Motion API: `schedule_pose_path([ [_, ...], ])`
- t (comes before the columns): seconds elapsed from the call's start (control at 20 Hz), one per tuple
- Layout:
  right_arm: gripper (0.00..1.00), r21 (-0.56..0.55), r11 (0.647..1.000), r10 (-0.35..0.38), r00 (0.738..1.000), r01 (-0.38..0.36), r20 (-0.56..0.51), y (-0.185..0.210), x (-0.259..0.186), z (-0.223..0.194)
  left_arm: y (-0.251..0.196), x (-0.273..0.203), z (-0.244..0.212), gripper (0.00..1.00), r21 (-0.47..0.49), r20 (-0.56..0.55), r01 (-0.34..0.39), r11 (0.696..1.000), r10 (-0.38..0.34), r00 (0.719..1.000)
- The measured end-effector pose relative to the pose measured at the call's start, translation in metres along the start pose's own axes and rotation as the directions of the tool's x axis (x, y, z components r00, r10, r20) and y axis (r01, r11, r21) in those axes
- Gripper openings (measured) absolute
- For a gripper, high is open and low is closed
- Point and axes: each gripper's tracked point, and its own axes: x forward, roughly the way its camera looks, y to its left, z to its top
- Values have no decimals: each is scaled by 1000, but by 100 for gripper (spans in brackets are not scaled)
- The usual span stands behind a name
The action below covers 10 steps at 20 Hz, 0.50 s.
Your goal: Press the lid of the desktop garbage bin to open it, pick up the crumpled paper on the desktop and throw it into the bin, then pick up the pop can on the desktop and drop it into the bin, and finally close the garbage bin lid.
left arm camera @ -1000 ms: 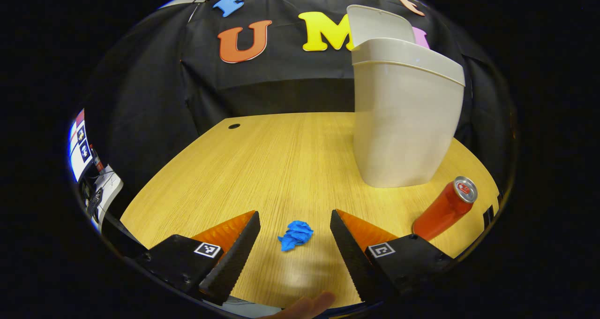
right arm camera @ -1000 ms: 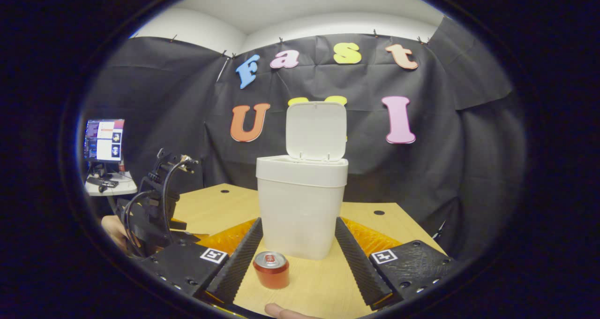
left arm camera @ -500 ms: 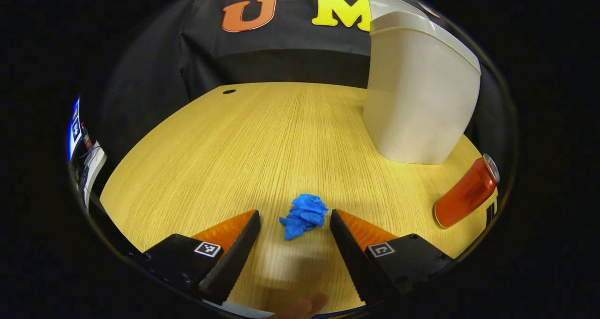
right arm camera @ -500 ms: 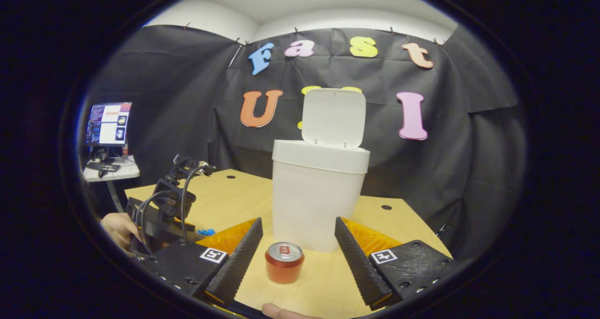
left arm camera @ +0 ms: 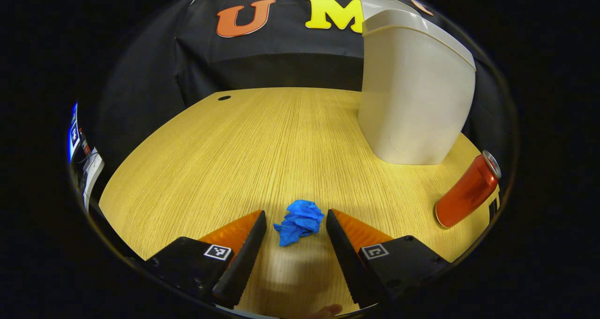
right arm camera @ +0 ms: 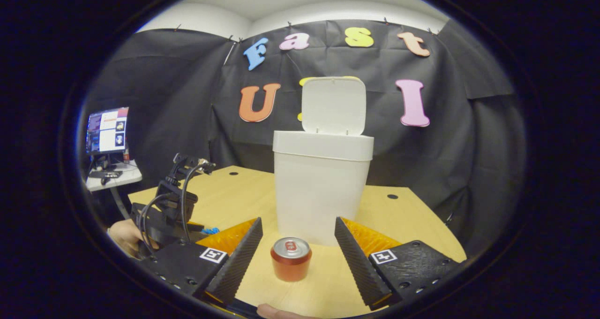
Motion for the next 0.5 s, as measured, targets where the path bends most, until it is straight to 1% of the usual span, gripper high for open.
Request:
schedule_pose_path([
  [0.1, 95, 34, 999, -8, 1000, 9, -26, 1, 3, -5, -1, 2, 1, 76, -2, 7, 7, 1000, -7, 1000],
  [0.15, 95, 39, 999, -16, 999, 18, -40, 1, 5, -9, 0, 2, 2, 67, -1, 9, 11, 1000, -11, 1000],
  [0.2, 95, 39, 999, -24, 998, 26, -55, 1, 7, -12, 1, 3, 1, 64, -1, 9, 9, 1000, -9, 1000],
  [0.25, 95, 33, 999, -34, 997, 36, -72, 0, 9, -16, 0, 2, 1, 57, -1, 9, 9, 1000, -9, 1000],
  [0.3, 97, 27, 999, -42, 996, 45, -83, 0, 10, -18, 0, 2, 3, 54, 0, 8, 10, 1000, -10, 1000],
  [0.35, 96, 22, 999, -45, 995, 47, -89, 1, 11, -21, -2, 2, 4, 51, 0, 6, 15, 1000, -15, 1000],
  [0.4, 95, 19, 999, -46, 995, 48, -92, 2, 12, -22, -5, 2, 7, 51, 0, 5, 24, 1000, -24, 1000],
  [0.45, 98, 16, 999, -47, 994, 49, -95, 3, 14, -24, -8, 2, 9, 49, -2, 4, 37, 999, -37, 999],
  [0.5, 98, 12, 999, -51, 994, 53, -101, 3, 16, -26, -14, 2, 13, 48, -4, 7, 53, 999, -53, 999],
])
